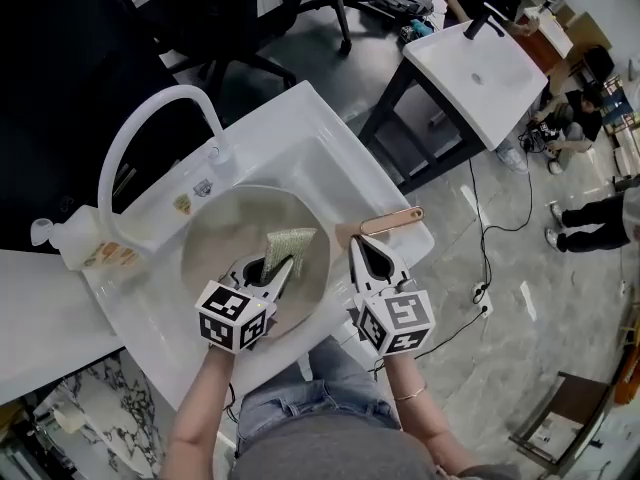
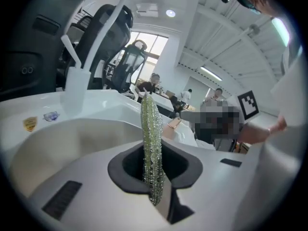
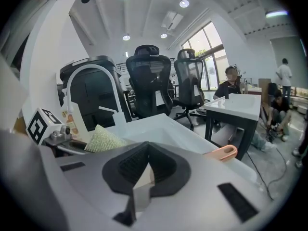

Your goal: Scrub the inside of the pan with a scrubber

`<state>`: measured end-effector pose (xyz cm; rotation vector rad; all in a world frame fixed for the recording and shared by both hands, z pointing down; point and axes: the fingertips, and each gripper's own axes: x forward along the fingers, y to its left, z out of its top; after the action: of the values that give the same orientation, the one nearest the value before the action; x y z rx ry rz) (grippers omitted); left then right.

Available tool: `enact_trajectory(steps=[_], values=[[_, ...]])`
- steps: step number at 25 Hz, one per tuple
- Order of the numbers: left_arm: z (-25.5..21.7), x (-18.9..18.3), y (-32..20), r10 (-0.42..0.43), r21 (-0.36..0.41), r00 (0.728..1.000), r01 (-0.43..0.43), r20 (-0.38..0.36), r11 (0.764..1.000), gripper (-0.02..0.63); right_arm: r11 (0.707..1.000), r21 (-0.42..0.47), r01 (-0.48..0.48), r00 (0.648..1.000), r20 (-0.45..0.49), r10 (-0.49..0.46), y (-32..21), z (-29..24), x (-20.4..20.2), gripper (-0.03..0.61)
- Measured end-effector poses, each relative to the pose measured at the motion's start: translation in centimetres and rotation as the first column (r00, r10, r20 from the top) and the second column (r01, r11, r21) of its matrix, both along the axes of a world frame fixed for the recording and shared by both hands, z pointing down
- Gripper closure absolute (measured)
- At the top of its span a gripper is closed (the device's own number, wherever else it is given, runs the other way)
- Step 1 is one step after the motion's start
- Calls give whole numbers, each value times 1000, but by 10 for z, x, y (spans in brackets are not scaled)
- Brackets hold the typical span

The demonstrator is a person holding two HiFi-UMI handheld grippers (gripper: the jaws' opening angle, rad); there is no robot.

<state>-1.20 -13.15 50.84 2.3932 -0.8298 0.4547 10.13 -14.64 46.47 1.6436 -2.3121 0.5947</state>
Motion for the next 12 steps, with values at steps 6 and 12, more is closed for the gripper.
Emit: enact_trajectory(steps=[6, 12], values=[[17, 29, 18, 239, -31, 971, -238, 13, 971, 552, 1000, -23, -3, 1000, 2, 3, -11, 9, 9, 568], [48, 39, 15, 270, -99, 961, -265, 52, 959, 554, 999, -35, -5, 1000, 12, 5, -18, 15, 16, 568]])
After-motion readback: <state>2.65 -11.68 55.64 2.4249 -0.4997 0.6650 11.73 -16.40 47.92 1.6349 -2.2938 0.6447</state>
